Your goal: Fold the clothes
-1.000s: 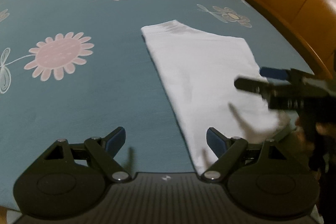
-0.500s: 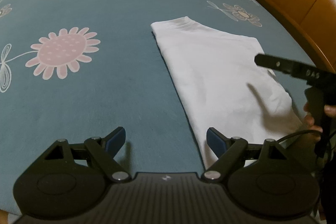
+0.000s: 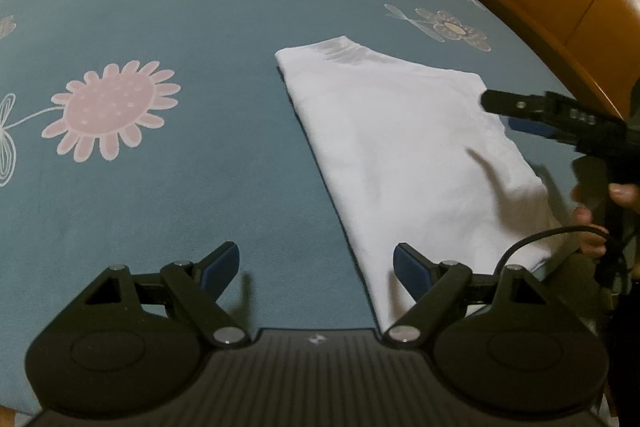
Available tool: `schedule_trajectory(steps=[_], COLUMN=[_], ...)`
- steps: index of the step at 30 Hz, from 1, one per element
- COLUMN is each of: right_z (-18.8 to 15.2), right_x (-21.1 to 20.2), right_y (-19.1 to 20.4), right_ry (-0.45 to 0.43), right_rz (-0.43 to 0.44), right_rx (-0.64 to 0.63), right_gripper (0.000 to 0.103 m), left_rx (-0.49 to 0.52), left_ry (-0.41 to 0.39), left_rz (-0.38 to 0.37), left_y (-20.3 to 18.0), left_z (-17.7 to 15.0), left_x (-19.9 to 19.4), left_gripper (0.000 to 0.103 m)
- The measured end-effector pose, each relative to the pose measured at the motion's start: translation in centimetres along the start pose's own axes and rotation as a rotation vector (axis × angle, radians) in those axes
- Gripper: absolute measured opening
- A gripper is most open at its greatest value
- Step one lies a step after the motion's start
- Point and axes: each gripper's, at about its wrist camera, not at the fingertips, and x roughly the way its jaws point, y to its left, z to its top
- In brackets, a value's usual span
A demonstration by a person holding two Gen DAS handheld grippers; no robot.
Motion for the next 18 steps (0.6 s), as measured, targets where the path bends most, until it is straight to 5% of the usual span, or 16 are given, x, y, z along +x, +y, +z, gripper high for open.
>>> schedule_trajectory(steps=[11,18], right_z=[-2.5,-2.9], right_x=[-2.8,-4.9], right_y=[1.7,0.4], right_ry=[0.016,0.006], right_rz=[0.034,-0.016], right_rx=[-0.022,-0.008], right_gripper=[0.103,0.103], left_rx=[0.043,0.082], left_ry=[-0.003,-0.046], left_rz=[-0.021,-0.119], left_y=[-1.7,-3.5], left_z=[0.1,2.1], left_x=[-0.1,1.3], left_gripper=[0.084,0.084])
